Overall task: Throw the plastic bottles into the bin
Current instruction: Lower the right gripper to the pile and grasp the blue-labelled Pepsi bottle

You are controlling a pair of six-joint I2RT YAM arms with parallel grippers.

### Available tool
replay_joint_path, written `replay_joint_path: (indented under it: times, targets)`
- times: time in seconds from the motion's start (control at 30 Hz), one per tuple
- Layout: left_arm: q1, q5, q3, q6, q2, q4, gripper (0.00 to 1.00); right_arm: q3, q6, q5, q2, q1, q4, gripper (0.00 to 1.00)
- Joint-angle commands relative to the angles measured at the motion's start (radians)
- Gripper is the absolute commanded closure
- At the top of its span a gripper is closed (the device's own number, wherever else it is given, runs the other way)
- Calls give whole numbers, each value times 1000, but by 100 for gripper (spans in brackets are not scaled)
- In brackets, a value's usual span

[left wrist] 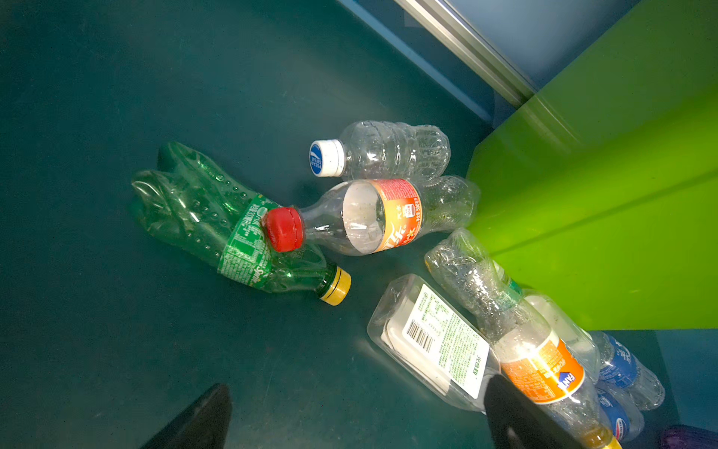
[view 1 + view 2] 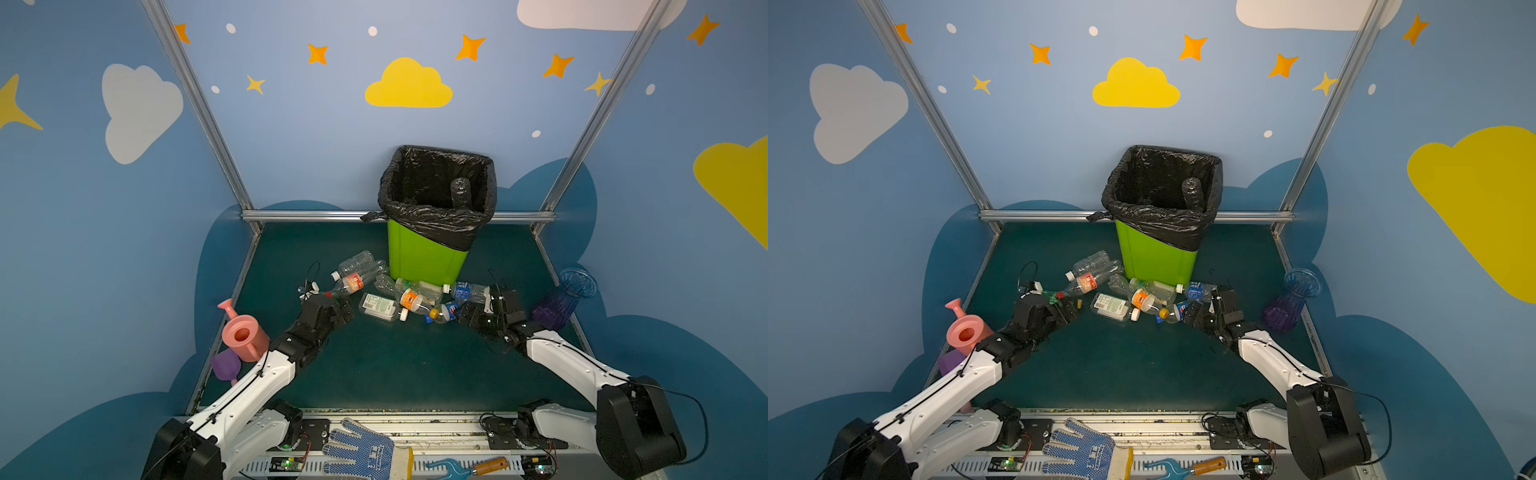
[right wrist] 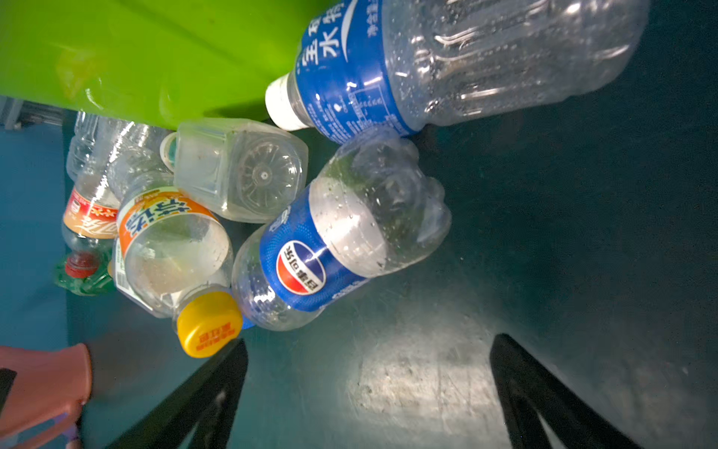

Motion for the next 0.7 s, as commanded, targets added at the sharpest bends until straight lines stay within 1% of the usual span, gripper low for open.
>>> replay_joint_path:
  times: [0.0,0.13,0.33,0.67]
  targets:
    - [3,4,7,13,-11,-1,0,-2,103,-11,26,-2,74,4]
    - [2,-2,0,16,-26,2,0,5,159,-19,80,-1,99,4]
    - [2,-2,-10,12,-25,1,0,27,203,-36,167,6,132,4]
    - [1,5,-16,7,-15,11,0,39,243,-29,206,28,176,4]
